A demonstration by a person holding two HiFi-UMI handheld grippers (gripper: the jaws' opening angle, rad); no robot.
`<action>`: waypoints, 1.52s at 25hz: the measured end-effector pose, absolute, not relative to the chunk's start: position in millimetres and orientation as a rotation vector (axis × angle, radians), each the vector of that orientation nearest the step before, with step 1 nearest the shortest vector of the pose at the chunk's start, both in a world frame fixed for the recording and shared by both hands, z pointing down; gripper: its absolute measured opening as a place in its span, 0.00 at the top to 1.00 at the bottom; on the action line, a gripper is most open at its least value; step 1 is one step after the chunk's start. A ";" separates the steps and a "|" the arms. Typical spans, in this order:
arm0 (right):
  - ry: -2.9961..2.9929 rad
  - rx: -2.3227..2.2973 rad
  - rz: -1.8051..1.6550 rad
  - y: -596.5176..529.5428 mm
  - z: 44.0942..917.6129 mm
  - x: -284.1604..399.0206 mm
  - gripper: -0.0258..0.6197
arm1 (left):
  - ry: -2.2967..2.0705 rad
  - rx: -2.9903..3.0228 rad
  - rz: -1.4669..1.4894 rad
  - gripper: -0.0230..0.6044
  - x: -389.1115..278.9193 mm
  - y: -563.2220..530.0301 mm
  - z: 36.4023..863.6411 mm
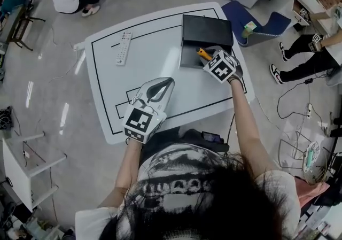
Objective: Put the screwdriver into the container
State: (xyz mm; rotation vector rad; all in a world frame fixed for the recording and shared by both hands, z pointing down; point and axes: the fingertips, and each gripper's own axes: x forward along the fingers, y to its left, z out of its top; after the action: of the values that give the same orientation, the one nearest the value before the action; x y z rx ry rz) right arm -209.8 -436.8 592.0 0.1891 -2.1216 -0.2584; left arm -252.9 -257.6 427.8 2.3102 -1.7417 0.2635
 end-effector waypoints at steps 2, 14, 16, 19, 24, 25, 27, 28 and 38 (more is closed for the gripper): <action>-2.102 0.159 -0.230 -437.9 604.8 -216.1 0.79 | -1.748 2.304 0.253 0.96 -257.4 -257.5 429.7; -1.990 0.038 -0.027 -432.8 659.8 -229.8 0.79 | -1.775 2.252 0.209 0.96 -270.5 -248.8 438.1; -1.986 0.070 -0.026 -436.3 663.2 -228.6 0.79 | -1.780 2.244 0.207 0.96 -271.3 -245.8 440.4; -2.010 0.136 0.038 -440.8 664.3 -230.9 0.79 | -1.782 2.228 0.200 0.96 -274.7 -242.1 444.3; -2.046 0.193 0.133 -442.5 665.7 -233.6 0.78 | -1.781 2.215 0.196 0.96 -279.2 -238.0 449.0; -2.058 0.198 0.151 -442.4 664.5 -233.9 0.76 | -1.782 2.215 0.195 0.96 -279.3 -238.0 449.3; -2.088 0.211 0.179 -442.3 659.3 -234.3 0.73 | -1.783 2.215 0.191 0.96 -279.4 -237.8 448.7; -2.103 0.220 0.185 -442.7 655.4 -233.8 0.73 | -1.783 2.216 0.189 0.96 -279.2 -237.6 448.2; -2.333 0.323 0.236 -425.6 582.9 -215.7 0.74 | -1.763 2.228 0.164 0.96 -264.8 -231.9 443.1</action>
State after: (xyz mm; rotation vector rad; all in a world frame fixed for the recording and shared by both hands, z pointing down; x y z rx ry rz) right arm -215.7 -425.6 582.9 0.3233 -2.3334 0.2356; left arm -264.8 -231.9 443.1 2.2276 -1.7627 0.1641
